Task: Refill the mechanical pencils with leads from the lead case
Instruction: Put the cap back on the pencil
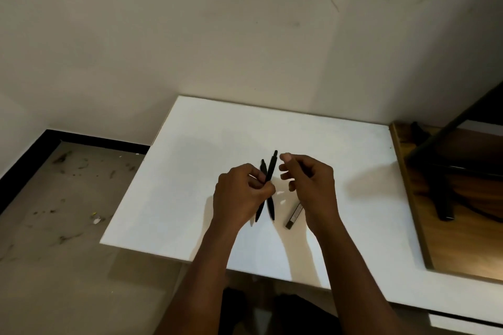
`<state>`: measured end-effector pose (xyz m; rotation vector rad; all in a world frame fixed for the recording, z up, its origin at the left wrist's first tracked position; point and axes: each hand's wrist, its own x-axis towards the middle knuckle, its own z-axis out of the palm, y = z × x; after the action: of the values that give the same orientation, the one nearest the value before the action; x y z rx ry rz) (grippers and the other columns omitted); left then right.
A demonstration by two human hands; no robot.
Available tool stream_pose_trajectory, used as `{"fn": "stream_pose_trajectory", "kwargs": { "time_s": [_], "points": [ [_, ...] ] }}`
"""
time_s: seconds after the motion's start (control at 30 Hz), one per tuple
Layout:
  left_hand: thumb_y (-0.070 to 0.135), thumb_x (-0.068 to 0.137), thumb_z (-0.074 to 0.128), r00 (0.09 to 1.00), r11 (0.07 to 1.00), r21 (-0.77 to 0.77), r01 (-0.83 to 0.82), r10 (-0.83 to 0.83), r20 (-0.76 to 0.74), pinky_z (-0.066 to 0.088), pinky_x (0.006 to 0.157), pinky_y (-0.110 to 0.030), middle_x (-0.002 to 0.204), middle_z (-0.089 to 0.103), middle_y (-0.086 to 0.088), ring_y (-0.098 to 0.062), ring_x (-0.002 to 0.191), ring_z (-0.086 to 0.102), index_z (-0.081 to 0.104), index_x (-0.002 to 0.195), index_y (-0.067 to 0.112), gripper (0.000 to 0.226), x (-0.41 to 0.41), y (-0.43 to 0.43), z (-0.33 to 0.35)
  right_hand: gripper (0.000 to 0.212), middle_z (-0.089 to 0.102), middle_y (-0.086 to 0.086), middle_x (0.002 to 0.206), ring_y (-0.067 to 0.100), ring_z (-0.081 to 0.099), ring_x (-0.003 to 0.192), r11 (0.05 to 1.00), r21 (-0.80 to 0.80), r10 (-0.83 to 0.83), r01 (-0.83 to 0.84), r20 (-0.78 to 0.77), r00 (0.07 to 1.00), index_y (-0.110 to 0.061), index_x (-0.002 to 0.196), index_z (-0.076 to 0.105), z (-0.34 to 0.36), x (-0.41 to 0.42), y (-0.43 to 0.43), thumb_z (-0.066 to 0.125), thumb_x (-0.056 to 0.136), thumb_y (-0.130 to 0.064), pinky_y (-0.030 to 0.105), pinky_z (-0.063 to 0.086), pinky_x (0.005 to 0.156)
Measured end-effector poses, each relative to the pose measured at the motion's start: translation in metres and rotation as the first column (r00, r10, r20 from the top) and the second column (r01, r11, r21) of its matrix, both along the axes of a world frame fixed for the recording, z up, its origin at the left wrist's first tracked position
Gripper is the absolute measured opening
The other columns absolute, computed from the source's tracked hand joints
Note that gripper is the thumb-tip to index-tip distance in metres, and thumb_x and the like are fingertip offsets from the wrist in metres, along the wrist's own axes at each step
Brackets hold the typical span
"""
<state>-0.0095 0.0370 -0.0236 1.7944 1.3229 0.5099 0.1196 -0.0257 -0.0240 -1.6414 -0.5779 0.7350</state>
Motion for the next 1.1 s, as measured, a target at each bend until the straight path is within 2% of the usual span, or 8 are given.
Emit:
{"fn": "stream_pose_trajectory", "kwargs": {
  "time_s": [0.1,0.3,0.43,0.5,0.53,0.63,0.77,1.1],
  "points": [
    [0.025,0.074,0.077,0.992,0.994,0.053,0.091,-0.095,0.08,0.053,0.063,-0.025,0.066,0.072,0.009,-0.003,0.059,0.066,0.068,0.077,0.024,0.009,0.002,-0.002,0.001,0.017,0.079,0.001,0.09,0.014,0.073,0.077,0.997,0.074,0.034,-0.026,-0.11,0.993,-0.018,0.098,0.079,0.005,0.007,-0.006,0.073,0.091,-0.032,0.023,0.049,0.059],
    [0.017,0.073,0.075,0.986,0.994,0.054,0.098,-0.104,0.13,0.042,0.056,-0.015,0.057,0.062,0.013,-0.001,0.051,0.056,0.063,0.076,0.024,0.014,0.006,-0.002,-0.008,0.011,0.078,0.002,0.088,0.015,0.07,0.073,0.989,0.131,0.087,-0.064,-0.177,0.98,-0.018,0.099,0.079,0.002,0.019,-0.011,0.075,0.089,-0.021,0.021,0.05,0.06],
    [0.029,0.084,0.075,0.968,0.988,0.048,0.149,-0.155,0.195,0.051,0.059,-0.018,0.074,0.067,0.009,-0.003,0.063,0.065,0.06,0.096,0.03,0.02,0.01,-0.003,-0.012,0.008,0.077,0.005,0.085,0.013,0.07,0.078,0.987,0.132,0.119,-0.091,-0.217,0.969,-0.016,0.093,0.08,-0.001,0.022,-0.015,0.077,0.087,-0.02,0.018,0.052,0.067],
    [0.037,0.089,0.071,0.944,0.981,0.053,0.188,-0.195,0.265,0.056,0.06,-0.023,0.083,0.068,0.009,-0.008,0.068,0.07,0.06,0.107,0.035,0.022,0.012,-0.004,-0.011,0.009,0.077,0.013,0.087,0.019,0.072,0.082,0.985,0.149,0.127,-0.092,-0.249,0.96,-0.012,0.092,0.08,-0.002,0.022,-0.015,0.076,0.086,-0.018,0.022,0.054,0.074],
    [0.038,0.09,0.07,0.937,0.979,0.071,0.189,-0.202,0.284,0.054,0.058,-0.02,0.084,0.069,0.01,-0.009,0.068,0.071,0.061,0.109,0.035,0.021,0.014,-0.005,-0.011,0.01,0.077,0.016,0.089,0.022,0.072,0.084,0.984,0.156,0.128,-0.09,-0.26,0.957,-0.01,0.091,0.08,-0.003,0.021,-0.015,0.076,0.086,-0.017,0.024,0.056,0.076],
    [0.035,0.09,0.071,0.938,0.986,0.11,0.127,-0.156,0.309,0.047,0.053,-0.012,0.084,0.072,0.014,-0.006,0.06,0.07,0.068,0.101,0.03,0.012,0.016,-0.005,-0.01,0.005,0.078,0.013,0.087,0.02,0.073,0.083,0.985,0.161,0.102,-0.058,-0.278,0.955,-0.011,0.087,0.081,-0.002,0.019,-0.014,0.077,0.085,-0.013,0.022,0.056,0.073],
    [0.032,0.089,0.072,0.941,0.989,0.104,0.1,-0.129,0.312,0.048,0.054,-0.016,0.086,0.072,0.017,-0.007,0.055,0.069,0.073,0.09,0.028,0.004,0.017,-0.004,-0.011,0.005,0.079,0.01,0.084,0.017,0.074,0.079,0.985,0.166,0.09,-0.039,-0.312,0.946,-0.012,0.083,0.082,-0.002,0.018,-0.014,0.078,0.083,-0.01,0.02,0.056,0.072],
    [0.029,0.093,0.069,0.947,0.982,0.118,0.145,-0.173,0.272,0.048,0.057,-0.02,0.077,0.074,0.01,-0.008,0.054,0.066,0.073,0.091,0.023,0.008,0.014,-0.002,-0.012,0.01,0.078,0.011,0.08,0.019,0.076,0.077,0.983,0.179,0.098,-0.035,-0.355,0.93,-0.011,0.079,0.082,-0.004,0.016,-0.015,0.076,0.084,-0.006,0.02,0.057,0.072]
  ]
}}
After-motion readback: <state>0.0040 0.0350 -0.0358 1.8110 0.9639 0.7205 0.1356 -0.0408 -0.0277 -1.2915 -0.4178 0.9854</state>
